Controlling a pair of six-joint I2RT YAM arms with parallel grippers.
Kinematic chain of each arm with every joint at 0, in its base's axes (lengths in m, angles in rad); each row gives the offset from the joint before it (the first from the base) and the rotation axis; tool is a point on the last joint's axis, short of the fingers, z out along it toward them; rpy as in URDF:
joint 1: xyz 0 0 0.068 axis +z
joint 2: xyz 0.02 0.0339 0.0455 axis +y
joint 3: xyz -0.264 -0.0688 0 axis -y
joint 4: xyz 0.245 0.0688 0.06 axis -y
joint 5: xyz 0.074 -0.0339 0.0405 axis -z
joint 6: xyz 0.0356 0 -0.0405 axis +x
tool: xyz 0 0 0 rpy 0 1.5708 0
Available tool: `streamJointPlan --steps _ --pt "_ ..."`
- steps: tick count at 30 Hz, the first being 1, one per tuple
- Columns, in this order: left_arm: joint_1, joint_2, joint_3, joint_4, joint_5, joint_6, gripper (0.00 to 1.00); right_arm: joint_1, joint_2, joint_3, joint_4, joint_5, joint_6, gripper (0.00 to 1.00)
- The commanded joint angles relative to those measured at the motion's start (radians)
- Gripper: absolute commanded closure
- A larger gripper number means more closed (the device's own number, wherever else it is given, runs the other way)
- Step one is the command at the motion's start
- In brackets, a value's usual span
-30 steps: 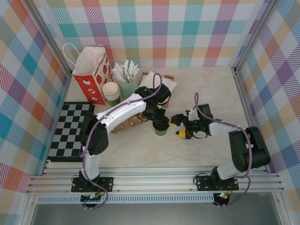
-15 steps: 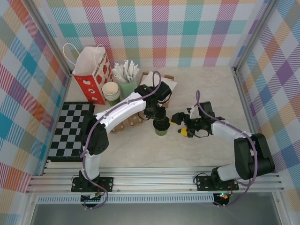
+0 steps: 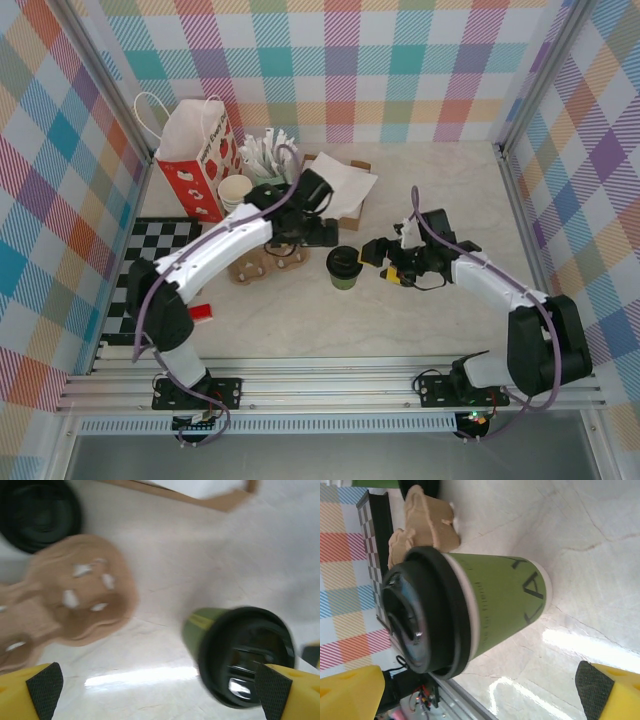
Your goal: Pack the takeout coffee
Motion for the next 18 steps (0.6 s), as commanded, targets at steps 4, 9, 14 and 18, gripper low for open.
streamJointPlan --steps 4,9,14,18 --pt "0.066 -0.102 -0.181 0.042 -0.123 -0.202 0.0 0.103 -0.059 0.141 -0.176 0.185 -0.333 0.0" --pt "0.066 -0.105 -0.253 0.072 -0.082 -0.237 0.0 0.178 0.033 0.275 -0.312 0.316 -0.479 0.0" --pt "0.066 -0.085 -0.266 0.086 -0.017 -0.229 0.0 0.221 0.13 0.382 -0.368 0.4 -0.47 0.0" --pt "0.066 -0.064 -0.271 0.073 0.013 -0.237 0.0 0.254 0.181 0.436 -0.402 0.413 -0.495 0.0"
